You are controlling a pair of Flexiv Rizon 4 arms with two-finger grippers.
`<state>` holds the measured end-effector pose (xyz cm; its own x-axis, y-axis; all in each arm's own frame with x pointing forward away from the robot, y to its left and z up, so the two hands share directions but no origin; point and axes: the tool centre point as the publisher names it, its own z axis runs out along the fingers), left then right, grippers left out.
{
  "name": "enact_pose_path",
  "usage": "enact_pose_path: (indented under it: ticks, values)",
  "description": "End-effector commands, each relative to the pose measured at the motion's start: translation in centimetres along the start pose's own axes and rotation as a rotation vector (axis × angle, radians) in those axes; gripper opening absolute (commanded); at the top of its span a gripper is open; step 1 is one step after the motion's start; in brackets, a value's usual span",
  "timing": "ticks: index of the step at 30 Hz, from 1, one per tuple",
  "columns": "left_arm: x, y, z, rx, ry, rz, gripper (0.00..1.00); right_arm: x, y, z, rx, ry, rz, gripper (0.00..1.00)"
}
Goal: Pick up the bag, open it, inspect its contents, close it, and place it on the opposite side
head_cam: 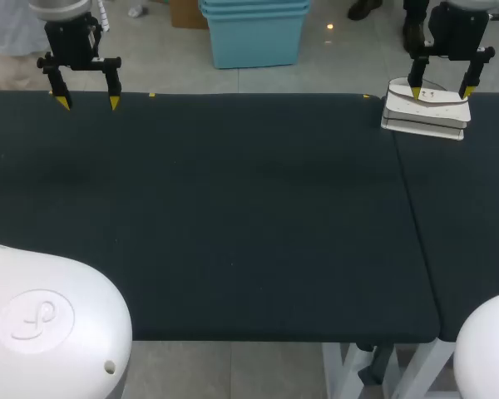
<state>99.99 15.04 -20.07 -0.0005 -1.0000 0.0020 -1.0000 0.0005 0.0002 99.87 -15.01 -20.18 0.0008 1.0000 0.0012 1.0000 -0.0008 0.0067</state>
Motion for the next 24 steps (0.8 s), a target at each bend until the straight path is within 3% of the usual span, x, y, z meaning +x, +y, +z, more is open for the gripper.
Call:
enact_pose_path:
  ticks: [1, 13, 19, 24]
  values:
    - [0.0, 0.0, 0.0, 0.0, -0.001, 0.0, 1.0, 0.0, 0.0, -0.1, 0.003, -0.001, 0.0, 1.0]
    - [0.0, 0.0, 0.0, 0.0, -0.001, 0.0, 1.0, 0.0, 0.0, -0.1, 0.003, -0.001, 0.0, 1.0]
    - [1.1, 1.1, 0.2, 0.094, 0.076, 0.229, 1.0, -0.7, -0.1, 0.5, 0.0, 0.004, -0.01, 1.0]
    - [2.5, 2.2, 0.9, 0.153, 0.132, 0.528, 1.0, -3.3, -0.1, 1.5, -0.007, 0.017, -0.001, 1.0]
